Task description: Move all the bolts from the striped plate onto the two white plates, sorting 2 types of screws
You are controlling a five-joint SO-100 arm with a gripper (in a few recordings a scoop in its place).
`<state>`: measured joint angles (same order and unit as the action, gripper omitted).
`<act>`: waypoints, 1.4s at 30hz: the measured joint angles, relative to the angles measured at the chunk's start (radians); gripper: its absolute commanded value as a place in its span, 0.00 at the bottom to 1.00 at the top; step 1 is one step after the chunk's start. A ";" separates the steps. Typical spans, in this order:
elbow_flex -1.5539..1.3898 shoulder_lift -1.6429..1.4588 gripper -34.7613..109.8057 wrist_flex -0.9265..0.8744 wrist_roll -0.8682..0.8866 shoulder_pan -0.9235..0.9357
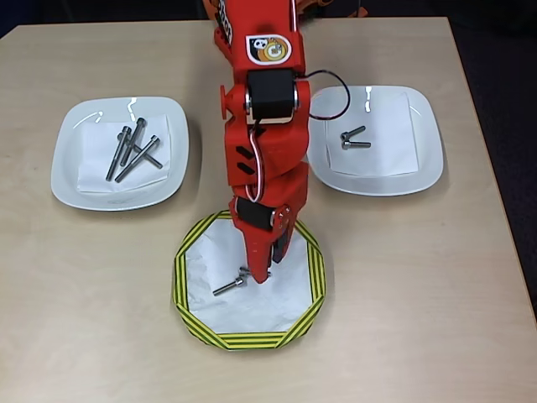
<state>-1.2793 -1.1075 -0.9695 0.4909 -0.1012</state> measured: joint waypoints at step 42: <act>0.518 0.356 0.28 -0.261 -0.213 0.075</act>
<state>-0.7609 -0.7517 -1.2303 0.2777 -0.0261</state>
